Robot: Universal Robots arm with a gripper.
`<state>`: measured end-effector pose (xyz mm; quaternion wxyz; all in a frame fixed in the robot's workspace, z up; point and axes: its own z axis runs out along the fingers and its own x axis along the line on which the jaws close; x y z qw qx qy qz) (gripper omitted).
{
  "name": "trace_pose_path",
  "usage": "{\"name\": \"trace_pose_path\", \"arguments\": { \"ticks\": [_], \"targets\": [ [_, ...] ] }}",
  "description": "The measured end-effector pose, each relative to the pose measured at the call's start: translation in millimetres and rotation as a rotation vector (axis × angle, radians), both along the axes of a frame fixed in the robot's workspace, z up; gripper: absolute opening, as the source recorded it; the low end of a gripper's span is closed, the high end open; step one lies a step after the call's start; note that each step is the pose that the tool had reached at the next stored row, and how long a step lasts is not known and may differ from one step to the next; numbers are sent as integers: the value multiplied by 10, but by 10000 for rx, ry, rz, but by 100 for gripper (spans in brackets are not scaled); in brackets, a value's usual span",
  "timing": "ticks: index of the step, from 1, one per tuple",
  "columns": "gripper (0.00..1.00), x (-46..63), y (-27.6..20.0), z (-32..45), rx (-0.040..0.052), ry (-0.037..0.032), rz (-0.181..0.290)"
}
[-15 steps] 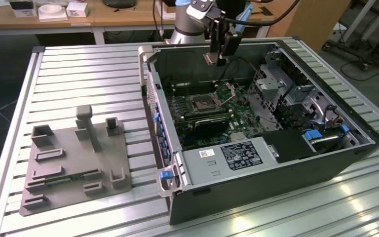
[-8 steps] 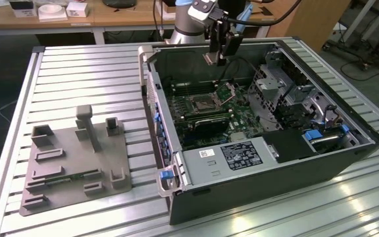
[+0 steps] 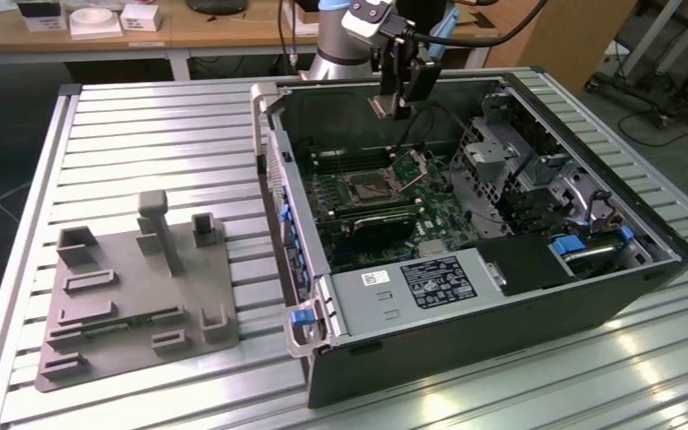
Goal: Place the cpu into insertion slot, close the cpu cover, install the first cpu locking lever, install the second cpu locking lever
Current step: 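Place the cpu into insertion slot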
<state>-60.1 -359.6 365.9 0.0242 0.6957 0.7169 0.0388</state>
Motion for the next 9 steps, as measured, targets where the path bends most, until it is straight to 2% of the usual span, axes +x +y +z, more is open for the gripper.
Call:
{"name": "trace_pose_path", "arguments": {
  "ticks": [9],
  "targets": [
    [54,0,0,-2,1,10,22]
  ]
}}
